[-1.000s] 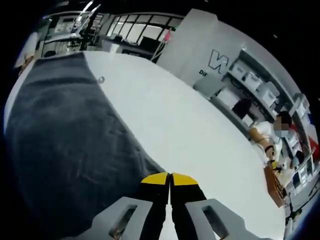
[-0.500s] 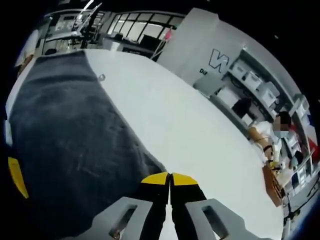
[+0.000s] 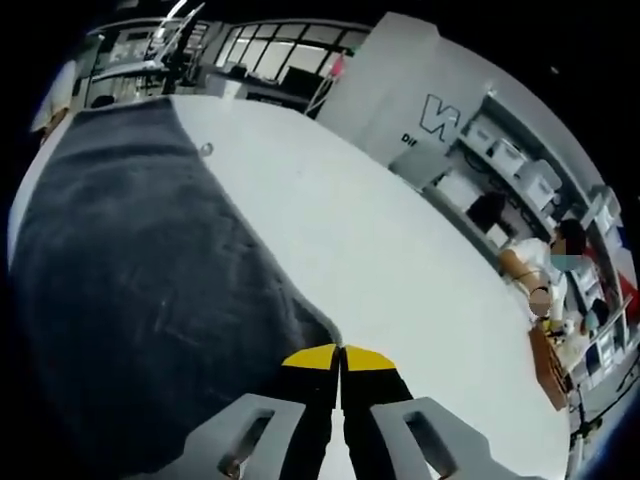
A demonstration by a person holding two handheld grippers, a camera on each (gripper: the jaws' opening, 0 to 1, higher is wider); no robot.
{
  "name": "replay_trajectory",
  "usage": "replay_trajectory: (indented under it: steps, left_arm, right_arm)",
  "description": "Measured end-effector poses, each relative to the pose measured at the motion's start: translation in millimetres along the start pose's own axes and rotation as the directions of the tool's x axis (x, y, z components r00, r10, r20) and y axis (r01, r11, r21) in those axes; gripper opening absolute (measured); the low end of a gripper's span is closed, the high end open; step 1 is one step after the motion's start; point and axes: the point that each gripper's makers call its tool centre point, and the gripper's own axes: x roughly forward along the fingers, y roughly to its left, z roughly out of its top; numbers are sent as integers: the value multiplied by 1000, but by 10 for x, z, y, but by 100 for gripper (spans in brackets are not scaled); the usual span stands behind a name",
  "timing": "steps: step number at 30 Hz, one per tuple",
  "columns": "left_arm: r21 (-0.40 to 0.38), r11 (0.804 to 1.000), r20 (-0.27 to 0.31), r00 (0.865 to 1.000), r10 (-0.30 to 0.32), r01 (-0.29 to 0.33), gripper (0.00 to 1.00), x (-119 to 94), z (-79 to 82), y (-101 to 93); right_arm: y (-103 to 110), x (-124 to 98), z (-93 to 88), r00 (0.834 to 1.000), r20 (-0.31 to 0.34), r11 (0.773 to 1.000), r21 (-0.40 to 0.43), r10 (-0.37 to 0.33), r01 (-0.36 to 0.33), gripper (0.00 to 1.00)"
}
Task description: Open the folded towel by lifting each exposed corner and separating the folded layers until the towel lies flat within the target outline without major curled edges
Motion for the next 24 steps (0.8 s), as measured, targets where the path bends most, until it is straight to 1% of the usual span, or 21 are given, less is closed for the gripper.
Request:
replay_trajectory:
  steps: [2, 5, 11, 14, 15, 18, 21, 22, 24]
  left_arm:
    - [25, 1000, -12, 1000, 2, -2, 13, 18, -19, -11]
    - [20, 1000, -4, 1000, -6, 6, 13, 17, -4, -15]
    - [30, 1000, 19, 1000, -8, 7, 13, -25, 117, -38]
    - [33, 999, 23, 1000, -11, 10, 13, -51, 146, -50]
    - [29, 1000, 35, 999, -4, 3, 13, -63, 172, -45]
    - [26, 1000, 50, 999, -10, 9, 12, -30, 189, -57]
    - [29, 1000, 44, 999, -6, 5, 12, -21, 167, -60]
    - [20, 1000, 59, 998, -8, 7, 12, -23, 187, -72]
    - [12, 1000, 62, 998, -21, 20, 11, -10, 194, -99]
  right_arm:
    - [17, 0, 3, 1000, 8, 1000, -1, -4, 4, 0]
    - [29, 3, 2, 1000, 8, 1000, -7, -1, 1, 0]
    - [19, 34, 47, 1000, 20, 1000, -4, -6, 6, 0]
    - [-18, 134, 68, 1000, 21, 1000, -7, -2, 2, 0]
    - [-15, 150, 68, 1000, 20, 1000, -9, -1, 1, 0]
    - [7, 207, 43, 1000, 11, 1000, -8, 5, -5, 0]
    - [50, 234, 13, 1000, 4, 1000, -13, 17, -17, 0]
    - [58, 241, -3, 1000, 3, 1000, -16, 18, -18, 0]
    - [52, 262, -40, 1000, -4, 1000, -12, 20, -20, 0]
